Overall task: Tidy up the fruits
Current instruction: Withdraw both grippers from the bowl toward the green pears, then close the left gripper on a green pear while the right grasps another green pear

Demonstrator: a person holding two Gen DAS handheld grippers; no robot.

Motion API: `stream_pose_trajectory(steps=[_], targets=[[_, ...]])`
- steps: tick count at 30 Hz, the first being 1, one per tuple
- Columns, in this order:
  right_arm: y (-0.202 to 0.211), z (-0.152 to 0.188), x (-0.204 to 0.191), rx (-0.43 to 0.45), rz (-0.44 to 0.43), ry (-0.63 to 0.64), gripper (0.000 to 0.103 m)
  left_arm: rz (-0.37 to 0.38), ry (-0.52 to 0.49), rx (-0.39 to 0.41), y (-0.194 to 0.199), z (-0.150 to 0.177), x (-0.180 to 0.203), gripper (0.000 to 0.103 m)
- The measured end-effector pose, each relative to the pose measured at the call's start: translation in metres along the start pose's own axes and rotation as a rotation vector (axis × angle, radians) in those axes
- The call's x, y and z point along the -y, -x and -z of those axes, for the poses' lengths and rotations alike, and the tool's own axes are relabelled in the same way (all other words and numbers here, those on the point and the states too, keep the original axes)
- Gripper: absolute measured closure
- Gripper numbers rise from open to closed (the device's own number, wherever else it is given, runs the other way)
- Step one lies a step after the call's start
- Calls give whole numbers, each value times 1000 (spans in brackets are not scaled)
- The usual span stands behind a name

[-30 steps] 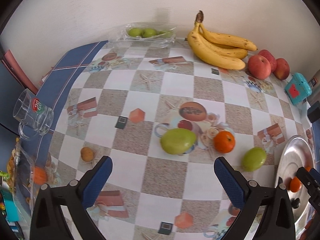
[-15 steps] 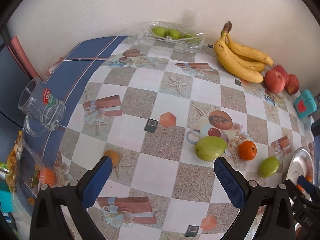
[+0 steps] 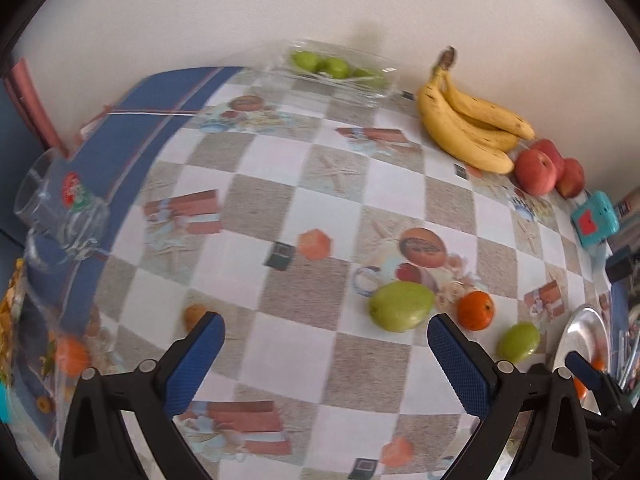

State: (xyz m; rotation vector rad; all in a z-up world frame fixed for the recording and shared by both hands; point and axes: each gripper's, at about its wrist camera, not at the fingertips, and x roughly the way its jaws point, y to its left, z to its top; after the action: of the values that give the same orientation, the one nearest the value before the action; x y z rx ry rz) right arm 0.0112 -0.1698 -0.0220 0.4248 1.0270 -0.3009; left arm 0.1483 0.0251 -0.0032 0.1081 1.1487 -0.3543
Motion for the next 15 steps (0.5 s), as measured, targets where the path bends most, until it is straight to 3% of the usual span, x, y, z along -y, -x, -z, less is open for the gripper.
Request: stream_pose_trajectory(steps=[8, 15], targets=[[-12, -12, 1, -22, 4, 34, 10, 15, 1, -77, -36, -7, 23, 0], [-26, -23, 5, -46, 14, 63, 10, 20, 4, -95, -53, -15, 42, 0]])
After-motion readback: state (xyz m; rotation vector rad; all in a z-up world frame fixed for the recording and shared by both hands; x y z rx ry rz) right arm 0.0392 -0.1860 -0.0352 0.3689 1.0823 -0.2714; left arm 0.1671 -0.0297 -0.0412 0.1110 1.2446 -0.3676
